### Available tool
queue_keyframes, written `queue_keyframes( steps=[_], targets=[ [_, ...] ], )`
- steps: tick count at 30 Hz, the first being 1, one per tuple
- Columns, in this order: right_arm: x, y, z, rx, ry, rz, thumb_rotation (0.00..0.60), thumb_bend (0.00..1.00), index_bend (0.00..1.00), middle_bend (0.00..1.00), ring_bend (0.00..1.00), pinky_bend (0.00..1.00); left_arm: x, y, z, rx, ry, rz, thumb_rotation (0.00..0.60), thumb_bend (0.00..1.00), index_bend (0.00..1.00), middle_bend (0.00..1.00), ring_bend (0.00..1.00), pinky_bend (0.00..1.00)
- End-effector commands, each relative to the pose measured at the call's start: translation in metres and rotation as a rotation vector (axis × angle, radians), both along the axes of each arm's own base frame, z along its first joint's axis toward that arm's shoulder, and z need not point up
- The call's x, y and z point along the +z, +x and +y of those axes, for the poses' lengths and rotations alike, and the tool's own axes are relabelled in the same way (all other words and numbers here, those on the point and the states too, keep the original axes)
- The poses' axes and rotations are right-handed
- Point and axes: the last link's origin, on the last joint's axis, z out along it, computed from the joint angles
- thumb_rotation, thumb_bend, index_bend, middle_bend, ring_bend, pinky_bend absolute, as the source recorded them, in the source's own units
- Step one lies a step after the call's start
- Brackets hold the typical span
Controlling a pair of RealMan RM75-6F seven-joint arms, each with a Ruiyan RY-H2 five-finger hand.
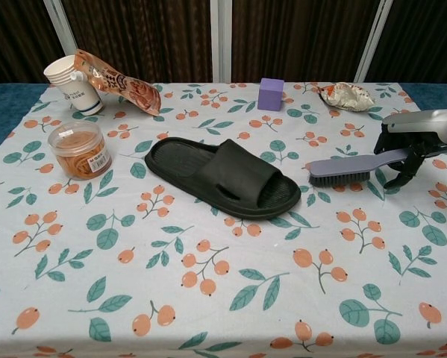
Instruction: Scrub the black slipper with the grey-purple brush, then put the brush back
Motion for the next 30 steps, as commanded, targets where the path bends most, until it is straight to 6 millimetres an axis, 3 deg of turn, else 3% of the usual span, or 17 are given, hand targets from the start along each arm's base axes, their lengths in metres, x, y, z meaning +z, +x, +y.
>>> queue_keyframes(
  steps=[1,4,9,12,18,24,30],
  targets=[
    [-0.005,0.003,0.002,0.015,0.006,0.019,0.6,0.21,0.93,0.78,0.81,0.95,0.0,-0.001,0.001,0.001,0.002,-0.002,0.6,0.13,0.14,0.1,0.07,0.12],
    [-0.009,0.003,0.005,0.035,0.015,0.051,0.6,0.31,1.0,0.82,0.85,0.99,0.0,-0.002,0.001,0.005,0.003,-0.005,0.6,0.13,0.14,0.1,0.07,0.12],
    [-0.012,0.006,0.006,0.067,-0.008,0.064,0.6,0.42,1.0,0.9,0.94,1.0,-0.001,-0.004,0.001,0.0,0.001,-0.009,0.6,0.12,0.15,0.1,0.07,0.12],
    [-0.008,0.01,0.009,0.102,-0.051,0.029,0.6,0.45,1.0,0.96,1.0,1.0,0.001,0.0,0.004,-0.027,0.0,-0.019,0.6,0.12,0.15,0.1,0.07,0.12],
    [0.015,0.016,0.014,0.258,-0.151,-0.05,0.6,0.46,1.0,1.0,1.0,1.0,0.009,0.016,0.022,-0.12,-0.018,-0.037,0.6,0.12,0.15,0.1,0.07,0.12],
    [0.051,0.02,0.018,0.353,-0.22,-0.141,0.6,0.47,1.0,1.0,1.0,1.0,0.008,0.054,0.056,-0.311,-0.108,-0.081,0.6,0.12,0.15,0.12,0.07,0.12],
    [0.078,0.041,0.02,0.415,-0.264,-0.205,0.6,0.47,1.0,1.0,1.0,1.0,-0.015,0.116,0.112,-0.527,-0.293,-0.139,0.6,0.13,0.15,0.12,0.07,0.12]
  ],
)
